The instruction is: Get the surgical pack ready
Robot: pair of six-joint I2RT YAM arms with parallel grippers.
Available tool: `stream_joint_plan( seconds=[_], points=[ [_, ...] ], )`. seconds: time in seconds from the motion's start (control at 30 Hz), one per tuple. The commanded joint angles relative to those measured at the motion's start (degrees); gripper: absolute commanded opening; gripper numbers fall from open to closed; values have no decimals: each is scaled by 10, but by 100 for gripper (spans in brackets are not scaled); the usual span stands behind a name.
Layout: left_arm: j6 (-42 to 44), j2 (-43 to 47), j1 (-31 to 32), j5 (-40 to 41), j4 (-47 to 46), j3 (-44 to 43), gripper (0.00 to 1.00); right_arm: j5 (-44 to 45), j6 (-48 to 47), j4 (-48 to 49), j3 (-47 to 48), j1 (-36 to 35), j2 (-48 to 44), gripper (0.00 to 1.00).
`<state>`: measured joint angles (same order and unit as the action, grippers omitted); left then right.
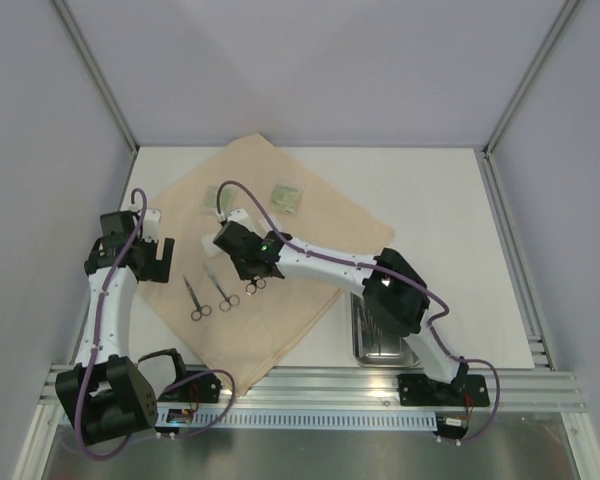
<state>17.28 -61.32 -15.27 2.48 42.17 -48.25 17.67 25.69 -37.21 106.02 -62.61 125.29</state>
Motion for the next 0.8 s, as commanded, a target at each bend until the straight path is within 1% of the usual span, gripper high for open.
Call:
stream_joint_plan(
  seconds=[0.0, 0.07, 0.1, 0.13, 0.17, 0.2, 0.23, 0.27, 0.3, 0.37, 0.4, 0.47, 0.5, 0.53, 0.6, 0.63, 0.7, 0.77],
  points=[
    [18, 9, -4, -19, 19, -14, 97, 4, 9, 24, -18, 0, -91, 1],
    [29, 7, -3, -38, 34, -22, 97, -2, 15, 25, -41, 7, -126, 0],
    [33, 3, -3, -44, 41, -25, 96, 0, 17, 24, -75, 10, -146, 1],
    [40, 1, -4, -54, 48, -30, 96, 5, 19, 21, -93, 14, -190, 1],
    [43, 1, -3, -56, 52, -31, 96, 23, 22, 8, -112, 16, -212, 0],
    [48, 2, -3, -57, 54, -32, 96, 35, 25, -3, -154, 17, -233, 1],
    [53, 3, -3, -59, 57, -32, 96, 46, 30, -13, -178, 21, -283, 1],
    [57, 8, -4, -60, 59, -31, 96, 64, 48, -34, -206, 23, -305, 1],
    [59, 9, -3, -63, 62, -31, 96, 70, 58, -45, -258, 29, -333, 1],
    [64, 11, -3, -73, 68, -30, 96, 75, 84, -77, -321, 37, -405, 1],
    [66, 13, -3, -76, 72, -32, 96, 76, 114, -88, -380, 44, -427, 0],
    [70, 15, -3, -84, 75, -33, 96, 76, 145, -122, -432, 50, -484, 1],
    [72, 15, -3, -85, 76, -35, 96, 76, 179, -149, -480, 54, -515, 0],
    [72, 16, -3, -85, 76, -37, 96, 76, 194, -149, -498, 57, -516, 1],
    [72, 11, -3, -85, 77, -42, 96, 76, 226, -174, -540, 71, -550, 0],
    [72, 9, -3, -88, 77, -44, 96, 72, 233, -175, -577, 79, -559, 0],
    [69, 4, -3, -94, 78, -49, 96, 38, 240, -164, -608, 113, -581, 1],
    [69, 2, -4, -97, 81, -53, 96, 13, 244, -148, -646, 131, -595, 0]
  ],
)
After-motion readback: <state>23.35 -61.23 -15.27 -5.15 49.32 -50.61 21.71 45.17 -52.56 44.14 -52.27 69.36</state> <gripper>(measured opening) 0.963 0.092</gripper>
